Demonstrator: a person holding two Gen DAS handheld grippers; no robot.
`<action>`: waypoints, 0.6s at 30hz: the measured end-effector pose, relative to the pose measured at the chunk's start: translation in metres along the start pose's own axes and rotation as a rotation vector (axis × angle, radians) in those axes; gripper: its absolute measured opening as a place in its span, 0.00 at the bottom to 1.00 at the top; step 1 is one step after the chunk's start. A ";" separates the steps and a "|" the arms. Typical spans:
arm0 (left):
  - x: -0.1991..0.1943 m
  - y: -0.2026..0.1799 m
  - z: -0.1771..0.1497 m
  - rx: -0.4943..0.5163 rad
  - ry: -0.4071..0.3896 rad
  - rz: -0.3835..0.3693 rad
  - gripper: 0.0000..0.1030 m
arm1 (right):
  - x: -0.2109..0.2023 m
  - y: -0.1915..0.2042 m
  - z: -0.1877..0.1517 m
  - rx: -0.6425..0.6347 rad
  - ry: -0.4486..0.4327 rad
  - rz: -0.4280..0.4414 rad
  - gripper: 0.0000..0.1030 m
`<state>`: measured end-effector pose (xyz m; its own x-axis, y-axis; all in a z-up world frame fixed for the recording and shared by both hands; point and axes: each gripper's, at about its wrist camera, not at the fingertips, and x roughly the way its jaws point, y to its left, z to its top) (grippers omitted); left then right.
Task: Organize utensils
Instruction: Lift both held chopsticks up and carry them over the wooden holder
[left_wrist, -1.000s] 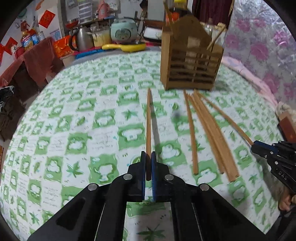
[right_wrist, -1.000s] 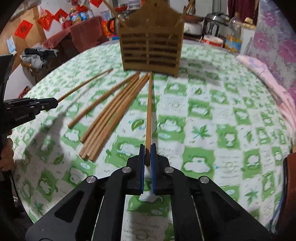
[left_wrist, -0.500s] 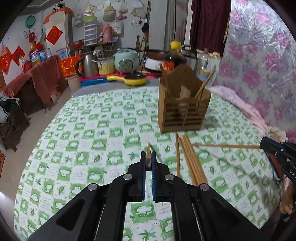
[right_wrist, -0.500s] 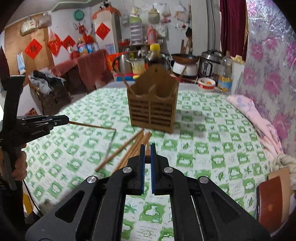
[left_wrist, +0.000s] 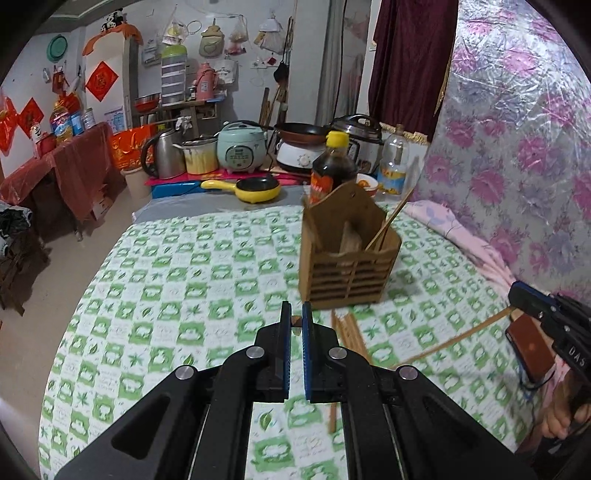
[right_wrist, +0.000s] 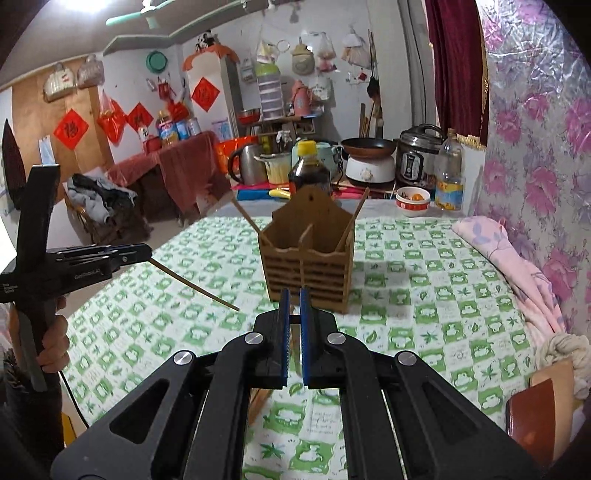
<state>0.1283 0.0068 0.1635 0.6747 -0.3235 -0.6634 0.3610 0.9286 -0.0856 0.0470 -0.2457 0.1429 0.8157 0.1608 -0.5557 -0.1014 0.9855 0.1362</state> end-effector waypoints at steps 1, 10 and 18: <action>0.000 -0.003 0.004 0.001 -0.004 -0.005 0.06 | 0.001 0.000 0.003 0.003 -0.004 0.003 0.06; -0.018 -0.035 0.075 0.046 -0.099 -0.046 0.06 | 0.002 0.004 0.063 0.000 -0.123 -0.014 0.06; 0.013 -0.044 0.114 0.002 -0.163 -0.057 0.06 | 0.007 0.005 0.113 0.054 -0.368 -0.078 0.06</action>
<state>0.1946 -0.0590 0.2431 0.7486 -0.4011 -0.5279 0.4030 0.9076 -0.1181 0.1166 -0.2462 0.2329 0.9708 0.0452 -0.2354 -0.0088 0.9881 0.1533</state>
